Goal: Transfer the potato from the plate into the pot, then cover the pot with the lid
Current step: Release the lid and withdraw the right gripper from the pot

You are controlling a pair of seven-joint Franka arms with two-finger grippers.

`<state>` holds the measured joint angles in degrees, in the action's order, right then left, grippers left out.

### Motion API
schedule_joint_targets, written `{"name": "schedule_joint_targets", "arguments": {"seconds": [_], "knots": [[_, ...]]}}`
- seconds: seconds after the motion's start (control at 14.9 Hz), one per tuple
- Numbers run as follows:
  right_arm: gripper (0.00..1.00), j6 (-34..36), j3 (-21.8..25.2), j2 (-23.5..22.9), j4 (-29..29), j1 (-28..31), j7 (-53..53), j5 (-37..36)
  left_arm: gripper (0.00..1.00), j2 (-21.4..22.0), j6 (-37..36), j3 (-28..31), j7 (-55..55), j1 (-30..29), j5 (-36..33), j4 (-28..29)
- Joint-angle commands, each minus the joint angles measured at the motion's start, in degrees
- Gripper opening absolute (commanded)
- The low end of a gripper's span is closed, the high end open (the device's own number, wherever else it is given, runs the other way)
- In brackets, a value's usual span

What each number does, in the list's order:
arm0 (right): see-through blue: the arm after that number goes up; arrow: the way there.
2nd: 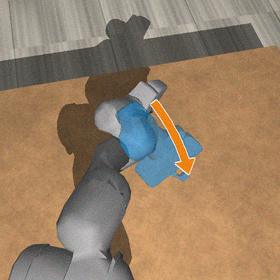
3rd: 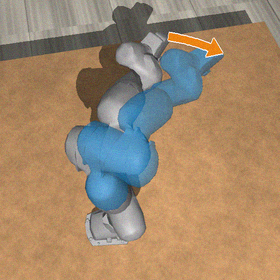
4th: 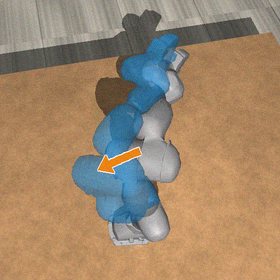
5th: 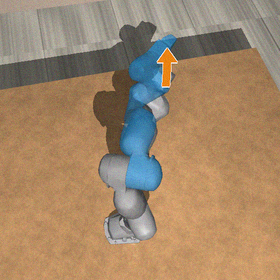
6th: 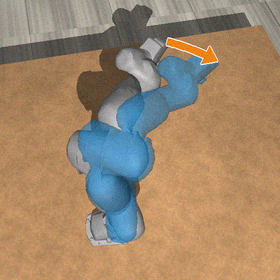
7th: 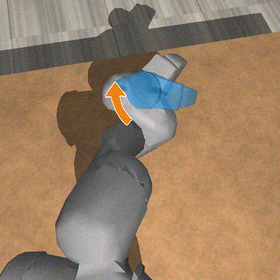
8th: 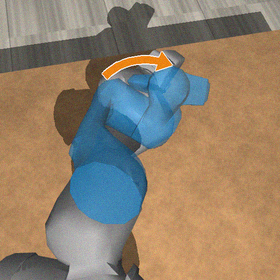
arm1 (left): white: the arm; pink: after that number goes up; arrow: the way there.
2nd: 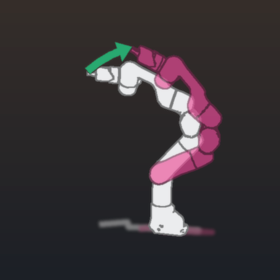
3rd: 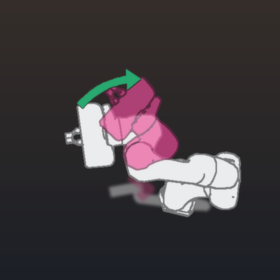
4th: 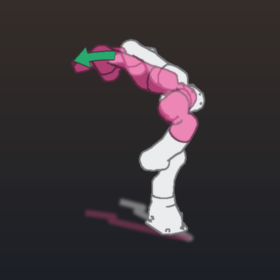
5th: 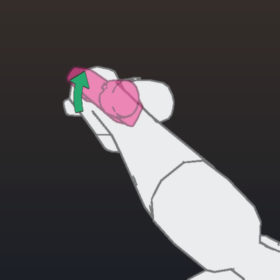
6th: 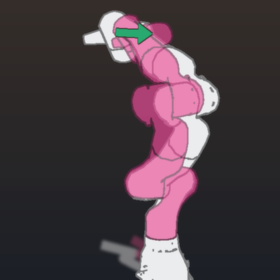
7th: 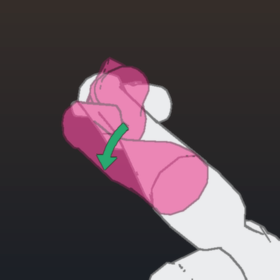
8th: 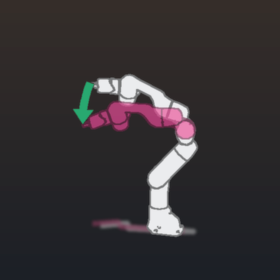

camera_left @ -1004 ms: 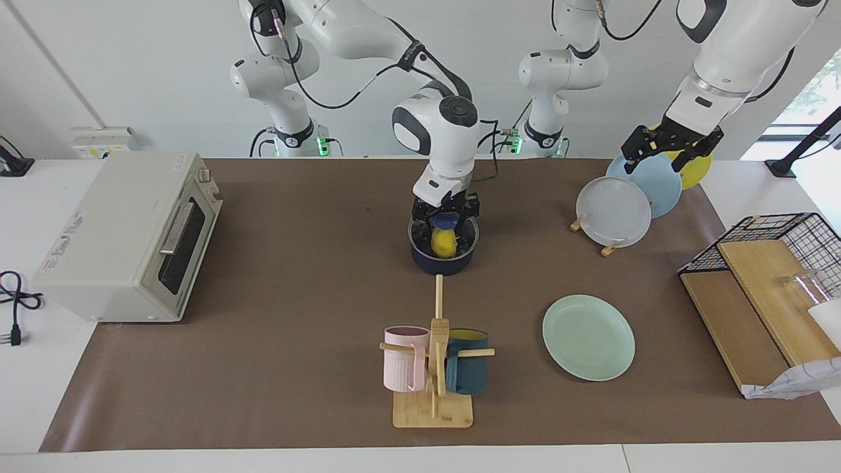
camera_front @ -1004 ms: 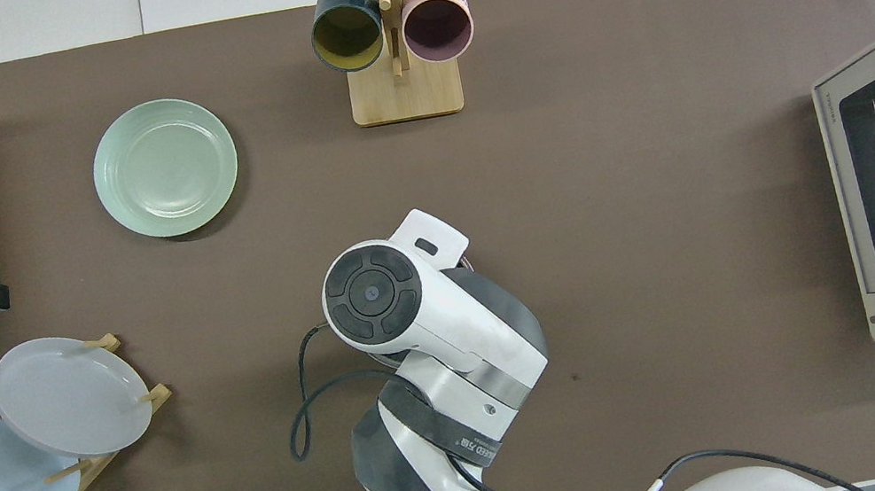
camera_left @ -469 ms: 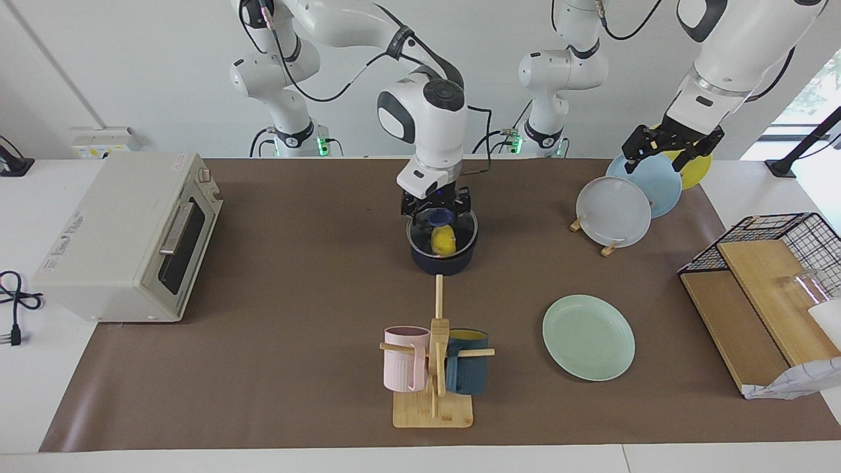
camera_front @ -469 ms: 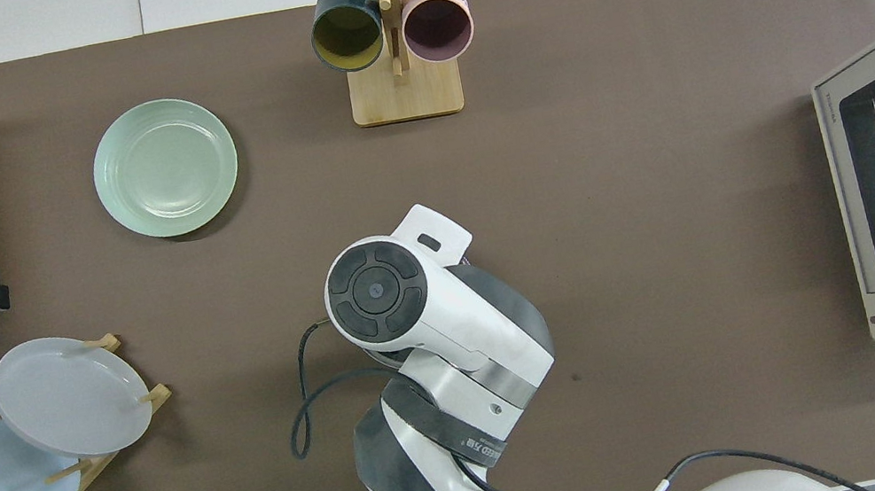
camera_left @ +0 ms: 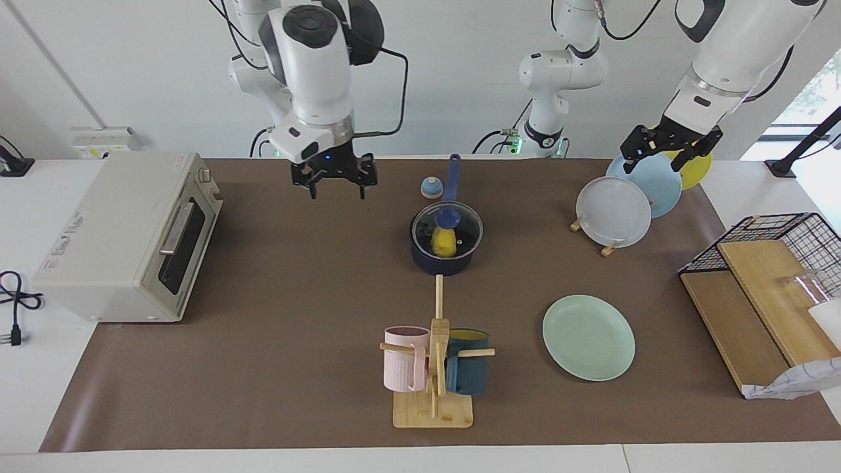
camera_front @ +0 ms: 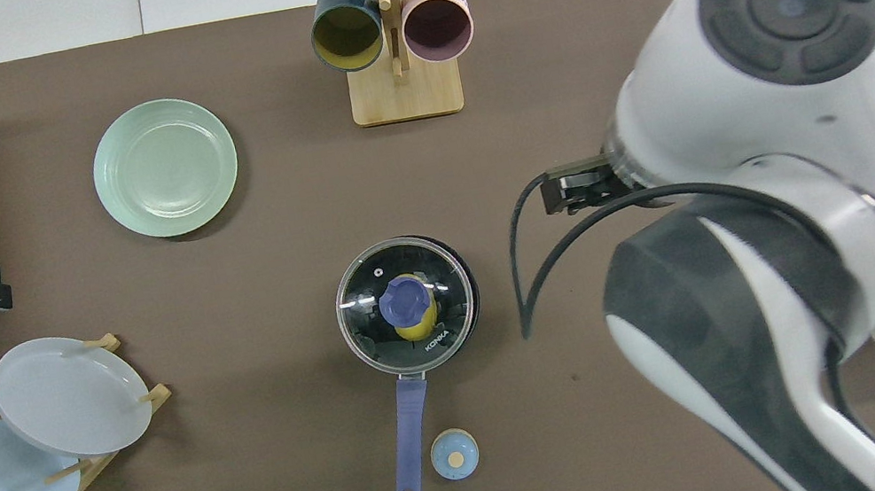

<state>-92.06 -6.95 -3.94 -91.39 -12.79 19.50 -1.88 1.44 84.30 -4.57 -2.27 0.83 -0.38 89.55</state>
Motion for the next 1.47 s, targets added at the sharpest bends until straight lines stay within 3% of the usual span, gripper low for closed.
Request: {"name": "schedule_joint_targets", "arguments": {"seconds": [0.0, 0.47, 0.87, 1.41], "knots": [[1.0, 2.75, -0.52, 2.52, -0.63, 4.69, -6.29, 1.44, 1.0, 0.94, 0.24, -0.7, -0.54, -0.92, 0.82, 0.71], [1.0, 4.16, 2.91, 7.89, -4.4, 7.95, -14.31, 0.83, 1.0, 0.94, 0.33, -0.7, -0.28, -1.0, 0.82, 0.71], [1.0, 3.03, 5.37, 8.07, -6.25, 9.89, -17.83, 0.39, 1.0, 1.02, -0.28, -0.61, -0.45, -1.18, 0.73, 0.71], [1.0, 4.69, 4.58, 5.08, -2.65, 11.47, -18.09, -1.28, 1.0, 1.02, -0.19, -0.61, -0.45, -1.36, 0.73, 0.71]]}}
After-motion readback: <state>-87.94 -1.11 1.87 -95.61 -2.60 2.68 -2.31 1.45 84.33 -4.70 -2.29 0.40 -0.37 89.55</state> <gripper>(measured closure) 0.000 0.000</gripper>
